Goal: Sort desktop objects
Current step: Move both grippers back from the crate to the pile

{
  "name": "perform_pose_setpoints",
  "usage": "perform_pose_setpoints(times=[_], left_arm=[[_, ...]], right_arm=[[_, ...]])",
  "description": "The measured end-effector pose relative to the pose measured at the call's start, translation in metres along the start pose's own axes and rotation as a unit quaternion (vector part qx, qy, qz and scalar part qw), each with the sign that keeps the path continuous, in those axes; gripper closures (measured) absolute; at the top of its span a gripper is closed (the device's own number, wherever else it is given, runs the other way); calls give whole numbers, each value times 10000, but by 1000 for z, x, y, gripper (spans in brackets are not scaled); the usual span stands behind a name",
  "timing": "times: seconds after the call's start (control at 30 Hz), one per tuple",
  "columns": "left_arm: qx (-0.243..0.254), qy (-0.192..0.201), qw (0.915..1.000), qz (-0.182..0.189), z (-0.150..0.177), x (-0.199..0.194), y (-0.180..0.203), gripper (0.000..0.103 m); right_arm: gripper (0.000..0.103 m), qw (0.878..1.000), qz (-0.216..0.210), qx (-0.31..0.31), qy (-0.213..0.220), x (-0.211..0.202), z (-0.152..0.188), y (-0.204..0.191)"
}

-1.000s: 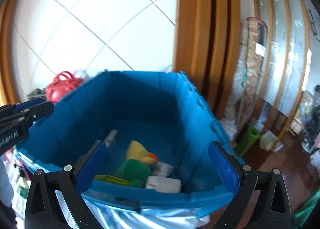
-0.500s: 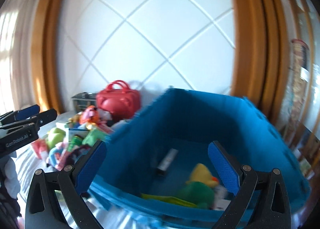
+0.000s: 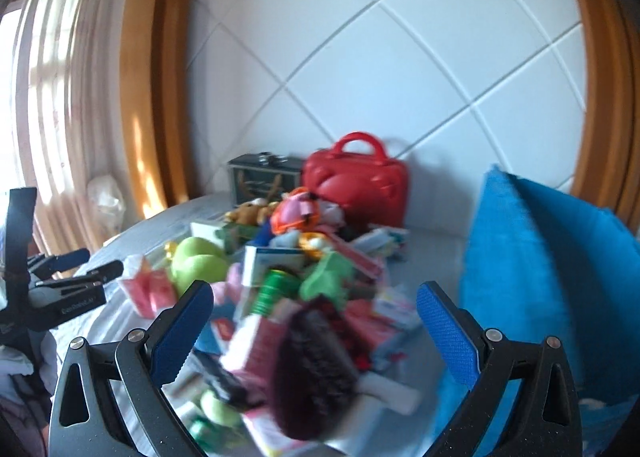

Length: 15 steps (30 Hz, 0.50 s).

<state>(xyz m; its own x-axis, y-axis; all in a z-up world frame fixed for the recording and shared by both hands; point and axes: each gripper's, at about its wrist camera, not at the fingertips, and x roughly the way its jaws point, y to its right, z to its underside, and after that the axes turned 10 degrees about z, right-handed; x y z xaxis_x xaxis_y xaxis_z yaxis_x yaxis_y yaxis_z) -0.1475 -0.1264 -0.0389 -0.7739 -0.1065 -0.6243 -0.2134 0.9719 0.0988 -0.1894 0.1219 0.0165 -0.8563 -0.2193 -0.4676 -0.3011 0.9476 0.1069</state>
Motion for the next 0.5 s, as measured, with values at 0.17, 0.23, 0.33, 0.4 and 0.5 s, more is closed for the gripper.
perform_pose_setpoints(times=[0.17,0.23,0.33,0.4,0.5], left_arm=[[-87,-517,9985,-158,10,35,-80,40],[-114,-757,9970,-145,15,50,-101,40],[-228,-977,9950,-4,21,69,-122,40],[-260,-1064,9940,60,22,81,-130,40],[-280,-1185,9924,157,22,98,-137,40]], right_arm=[[0,9980,-391,-89,-486,48,7,-79],[0,9964,-439,-142,-706,62,16,-104],[0,9936,-480,-230,-995,82,27,-132],[0,9910,-529,-265,-1202,96,33,-146],[0,9859,-647,-299,-1516,118,42,-162]])
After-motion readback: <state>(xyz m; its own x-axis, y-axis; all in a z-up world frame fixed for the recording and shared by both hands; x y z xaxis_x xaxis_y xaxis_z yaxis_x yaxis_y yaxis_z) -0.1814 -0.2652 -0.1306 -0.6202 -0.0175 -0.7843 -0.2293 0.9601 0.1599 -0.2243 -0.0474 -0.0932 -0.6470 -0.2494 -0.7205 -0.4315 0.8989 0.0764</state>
